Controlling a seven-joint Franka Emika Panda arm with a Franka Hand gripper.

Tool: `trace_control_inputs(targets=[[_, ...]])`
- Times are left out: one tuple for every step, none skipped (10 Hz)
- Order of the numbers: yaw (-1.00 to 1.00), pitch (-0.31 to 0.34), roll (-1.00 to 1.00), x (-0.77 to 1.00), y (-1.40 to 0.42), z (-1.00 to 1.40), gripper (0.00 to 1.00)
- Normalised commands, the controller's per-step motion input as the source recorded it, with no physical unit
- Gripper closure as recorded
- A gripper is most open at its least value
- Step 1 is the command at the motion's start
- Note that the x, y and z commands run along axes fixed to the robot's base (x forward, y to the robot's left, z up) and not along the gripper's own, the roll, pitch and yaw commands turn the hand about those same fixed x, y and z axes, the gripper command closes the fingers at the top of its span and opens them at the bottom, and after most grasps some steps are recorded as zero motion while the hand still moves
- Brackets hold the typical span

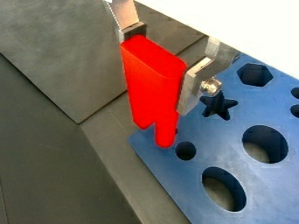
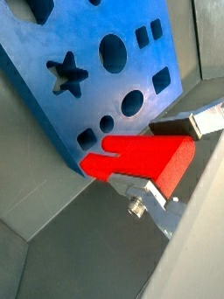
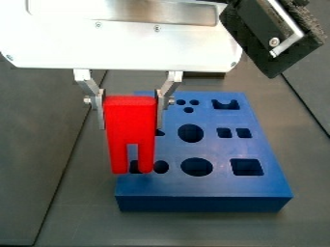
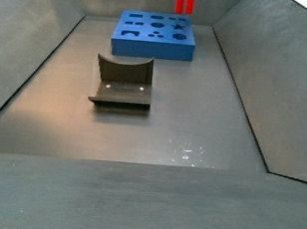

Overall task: Pick up the square-circle object. Move up. Rotate the square-circle object. Place the square-circle object on the fixture. Regrasp the square-circle object. Move to above the board. Insert the square-circle object.
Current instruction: Insert the square-circle object.

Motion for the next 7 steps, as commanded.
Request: trace_control_inputs(targets=[[0.0,-0.156,-0.18,0.0,0.0,0.11,1.0],[0.01,-0.117,0.0,0.08,0.0,0.0,1.0],[0.05,-0.129,0.12,0.11,0.0,0.0,1.0],[0.0,-0.034,0.01,0.0,0.0,0.0,1.0],[0.0,0.0,0.08,0.0,0.0,0.0,1.0],[0.16,-0.183,0.41,-0.03,-0.04,0.0,1.0],[0.03,-0.219,0.49,-0.07,-0.15,0.0,1.0]])
